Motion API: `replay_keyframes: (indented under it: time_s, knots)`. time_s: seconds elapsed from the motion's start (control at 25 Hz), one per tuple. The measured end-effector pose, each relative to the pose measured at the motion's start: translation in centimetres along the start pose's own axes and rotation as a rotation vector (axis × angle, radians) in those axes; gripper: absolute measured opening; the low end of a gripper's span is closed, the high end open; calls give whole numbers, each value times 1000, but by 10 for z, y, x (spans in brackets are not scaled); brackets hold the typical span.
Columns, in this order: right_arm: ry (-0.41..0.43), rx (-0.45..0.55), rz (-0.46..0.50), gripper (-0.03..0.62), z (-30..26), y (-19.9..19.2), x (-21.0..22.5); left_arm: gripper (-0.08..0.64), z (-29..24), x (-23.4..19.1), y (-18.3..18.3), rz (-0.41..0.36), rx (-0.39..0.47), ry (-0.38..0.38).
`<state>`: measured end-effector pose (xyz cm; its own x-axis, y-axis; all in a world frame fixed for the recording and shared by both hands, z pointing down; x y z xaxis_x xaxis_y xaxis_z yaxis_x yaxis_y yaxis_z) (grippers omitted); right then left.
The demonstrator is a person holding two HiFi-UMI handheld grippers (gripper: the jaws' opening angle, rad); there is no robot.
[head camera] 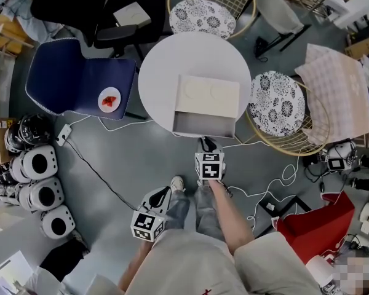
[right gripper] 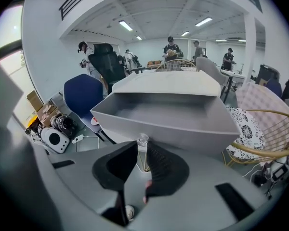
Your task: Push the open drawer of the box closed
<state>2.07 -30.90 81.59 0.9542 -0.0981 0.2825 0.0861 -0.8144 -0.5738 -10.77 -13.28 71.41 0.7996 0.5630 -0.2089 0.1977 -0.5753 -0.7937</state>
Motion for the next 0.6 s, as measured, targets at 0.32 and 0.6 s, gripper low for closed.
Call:
replay_keyframes:
  time_s: [0.32, 0.6]
  knots:
    - [-13, 19, 9, 72, -21, 30, 5, 12, 0, -2, -3, 9, -1, 9]
    - [-22, 29, 27, 72, -40, 60, 13, 12, 1, -4, -2, 10, -9, 17]
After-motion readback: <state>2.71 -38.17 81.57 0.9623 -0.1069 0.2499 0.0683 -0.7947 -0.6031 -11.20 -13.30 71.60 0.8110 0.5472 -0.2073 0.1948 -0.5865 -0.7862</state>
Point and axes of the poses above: the fingertips, and each gripper's own axes: z backward along the fingers, x to its right, y out of its top, the point moved 1 cm from there along z, backward along the fingers, and after that the axes turned 14 degrees about -z, right-handed, at the moved point
